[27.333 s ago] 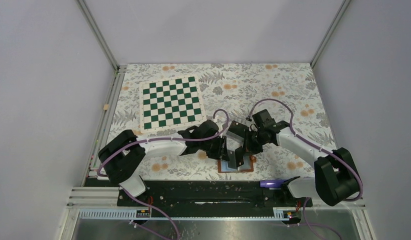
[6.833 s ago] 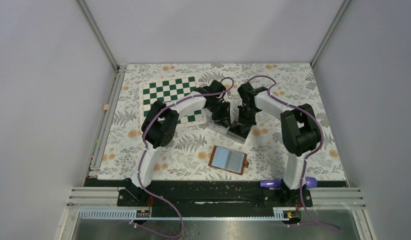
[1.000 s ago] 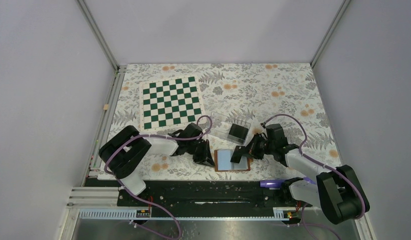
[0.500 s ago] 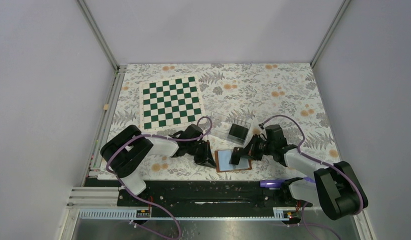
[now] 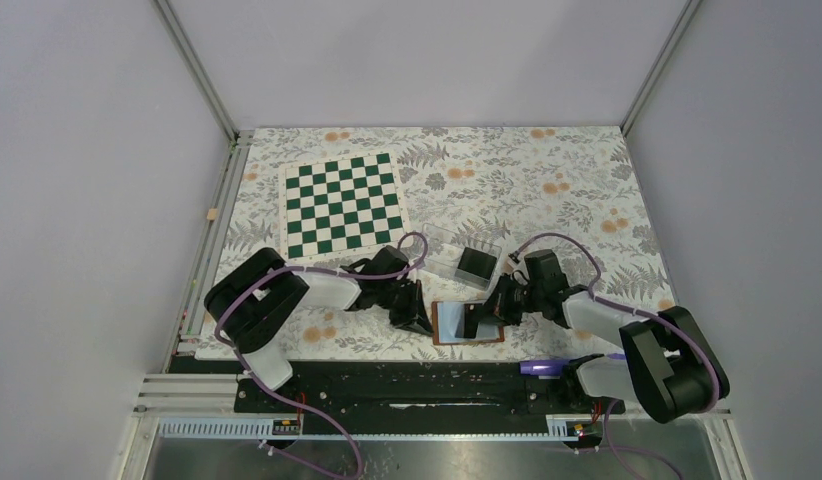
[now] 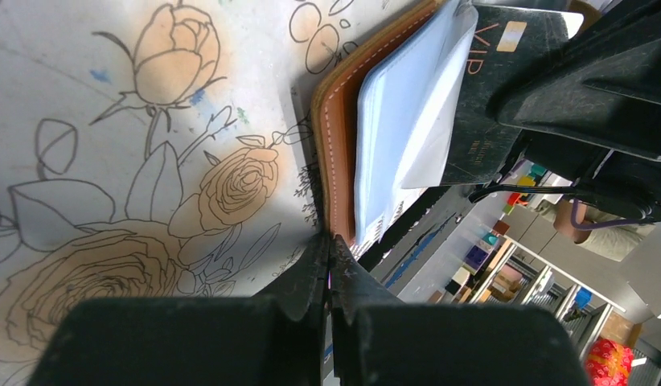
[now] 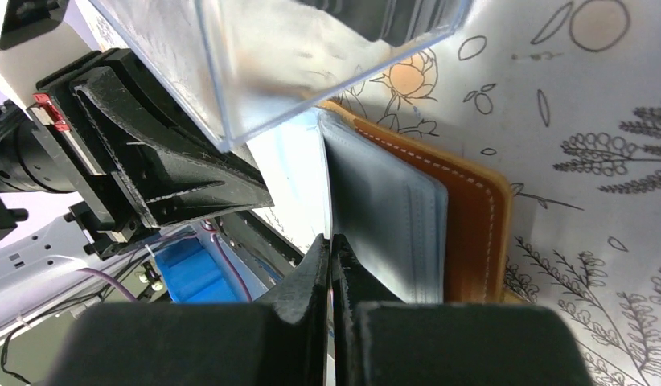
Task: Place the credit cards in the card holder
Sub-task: Insert the credit card into the card holder.
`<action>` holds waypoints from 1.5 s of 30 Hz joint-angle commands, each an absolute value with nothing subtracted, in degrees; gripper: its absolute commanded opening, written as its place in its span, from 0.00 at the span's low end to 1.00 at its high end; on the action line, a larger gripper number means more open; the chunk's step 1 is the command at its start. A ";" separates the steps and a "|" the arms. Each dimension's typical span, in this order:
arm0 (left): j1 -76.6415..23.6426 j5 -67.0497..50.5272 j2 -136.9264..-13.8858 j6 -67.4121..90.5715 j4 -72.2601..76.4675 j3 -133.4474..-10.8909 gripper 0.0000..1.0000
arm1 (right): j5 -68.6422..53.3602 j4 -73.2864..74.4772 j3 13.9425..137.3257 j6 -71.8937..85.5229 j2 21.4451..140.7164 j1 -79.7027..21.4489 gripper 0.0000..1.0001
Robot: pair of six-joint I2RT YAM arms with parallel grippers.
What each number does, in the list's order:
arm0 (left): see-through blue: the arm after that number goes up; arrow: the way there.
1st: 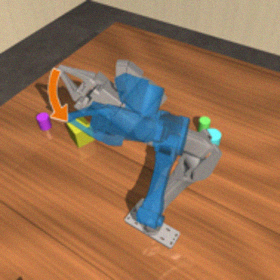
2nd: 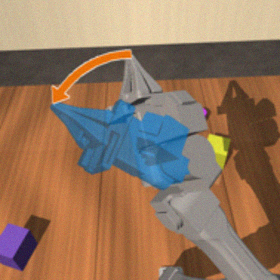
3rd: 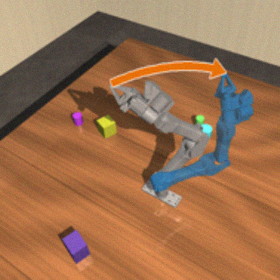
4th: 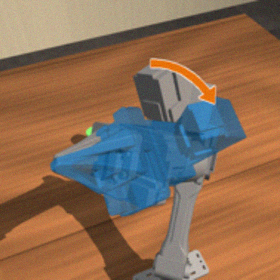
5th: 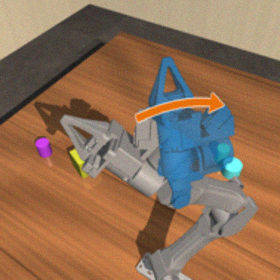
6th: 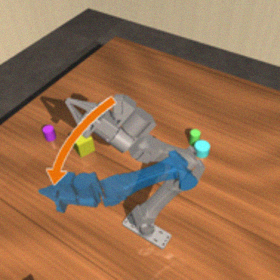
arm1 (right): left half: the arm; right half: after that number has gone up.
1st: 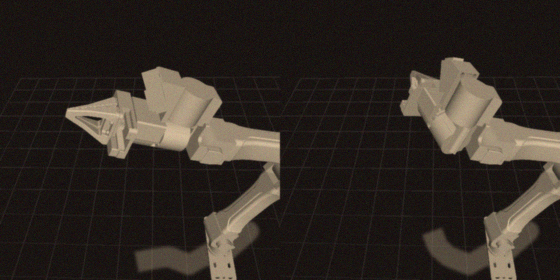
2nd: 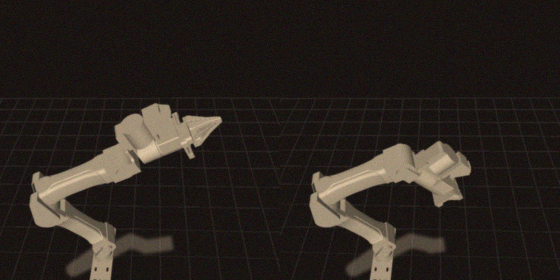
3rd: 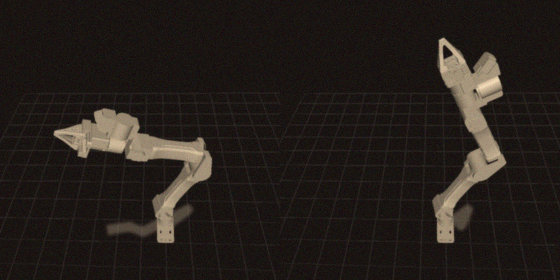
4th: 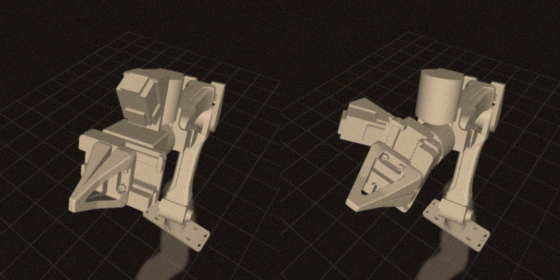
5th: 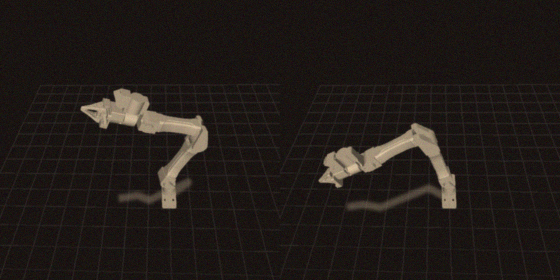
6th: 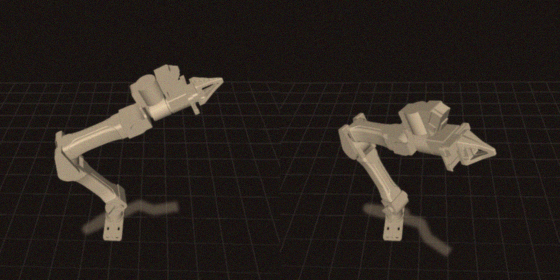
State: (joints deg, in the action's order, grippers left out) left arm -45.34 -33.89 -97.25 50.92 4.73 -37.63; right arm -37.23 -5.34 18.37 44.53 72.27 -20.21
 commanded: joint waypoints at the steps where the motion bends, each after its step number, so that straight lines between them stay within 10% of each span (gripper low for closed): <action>1: -45.62 -26.89 -100.13 46.25 -1.98 -39.32 0.00 | -38.56 -0.31 20.97 41.67 75.11 -22.06 0.00; 45: -45.33 -25.76 -104.46 40.51 -8.88 -44.48 0.00 | -41.97 1.52 31.38 35.88 79.12 -22.85 0.08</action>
State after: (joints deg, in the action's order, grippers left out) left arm -45.32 -35.55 -101.01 43.97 -6.20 -45.39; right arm -38.74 5.04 30.87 35.81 78.48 -22.00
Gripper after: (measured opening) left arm 0.009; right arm 0.082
